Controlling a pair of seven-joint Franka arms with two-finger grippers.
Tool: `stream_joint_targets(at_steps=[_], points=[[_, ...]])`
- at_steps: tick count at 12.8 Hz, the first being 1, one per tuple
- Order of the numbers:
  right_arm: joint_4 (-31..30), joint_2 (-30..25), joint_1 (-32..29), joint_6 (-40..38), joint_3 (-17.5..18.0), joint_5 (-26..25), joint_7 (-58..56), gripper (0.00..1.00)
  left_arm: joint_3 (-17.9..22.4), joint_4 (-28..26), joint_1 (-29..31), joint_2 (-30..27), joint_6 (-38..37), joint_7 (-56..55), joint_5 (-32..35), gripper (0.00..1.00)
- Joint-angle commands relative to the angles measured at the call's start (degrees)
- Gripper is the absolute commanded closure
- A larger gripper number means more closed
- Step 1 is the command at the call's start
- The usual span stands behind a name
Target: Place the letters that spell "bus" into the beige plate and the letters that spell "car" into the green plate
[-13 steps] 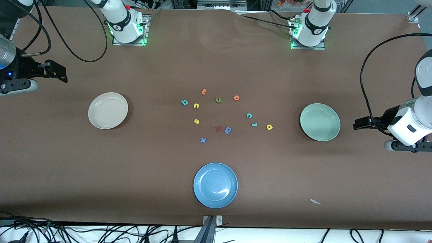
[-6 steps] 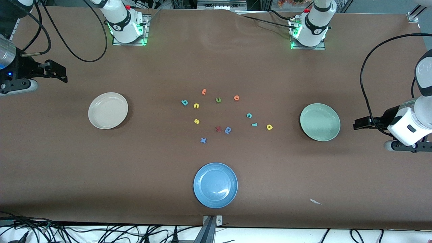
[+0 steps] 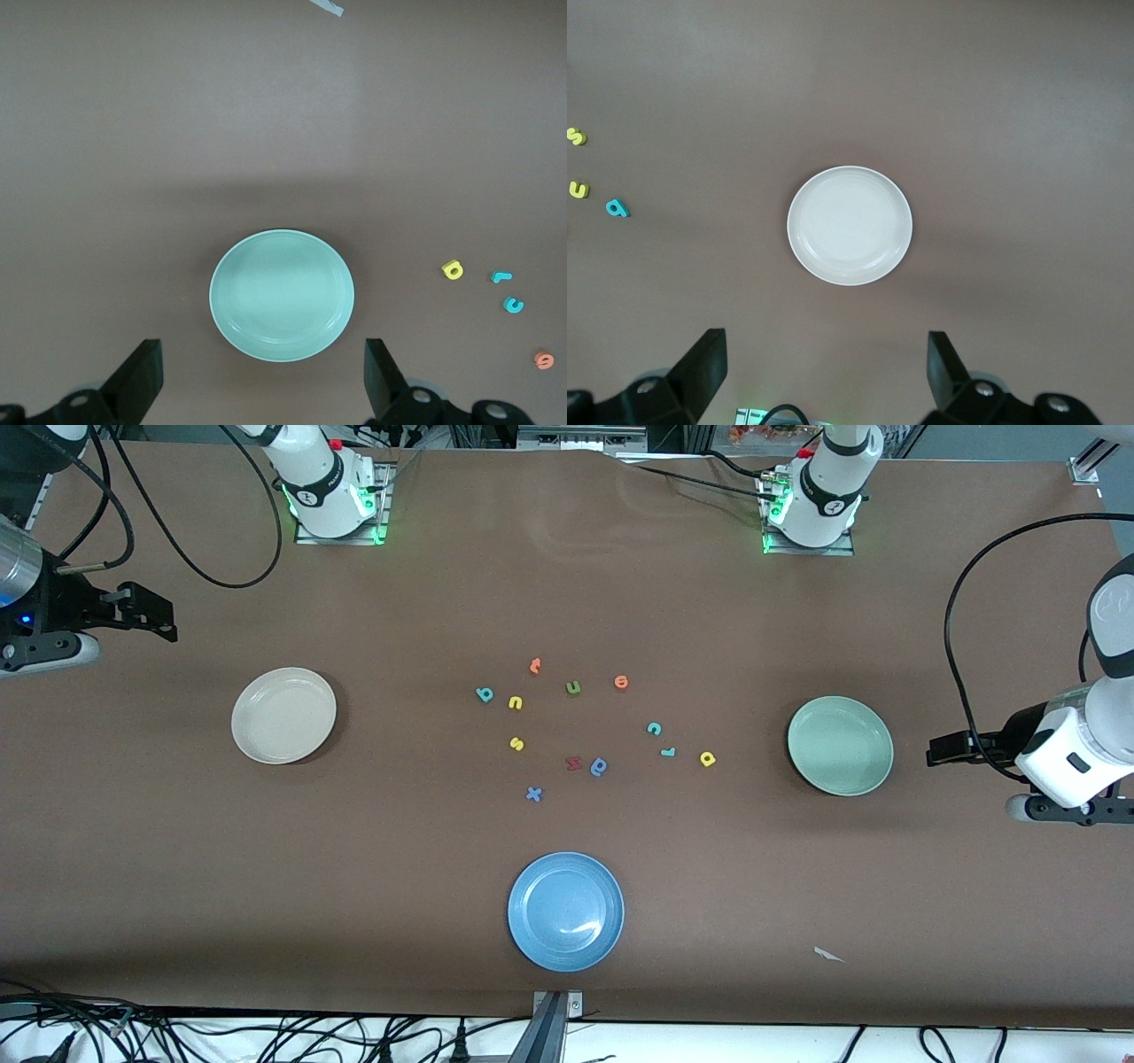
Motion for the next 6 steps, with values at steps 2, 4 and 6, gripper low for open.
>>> stream_joint_targets(at_steps=[2,4,6], points=[[0.6,0.1,0.2,-0.4,0.1,0.3,0.0,0.00,0.2,-0.4,-3.1,2.0,0.4,-7.1,-1.3,0.00],[0.5,0.1,0.2,-0.5,0.1,0.7,0.0,0.00,0.2,-1.2,-4.9,3.5,0.5,-12.4,-1.3,0.00],[0.2,0.1,0.2,-0.3,0.1,0.8,0.0,0.00,0.2,-5.0,-6.7,3.7,4.0,-16.2,-1.4,0.00]])
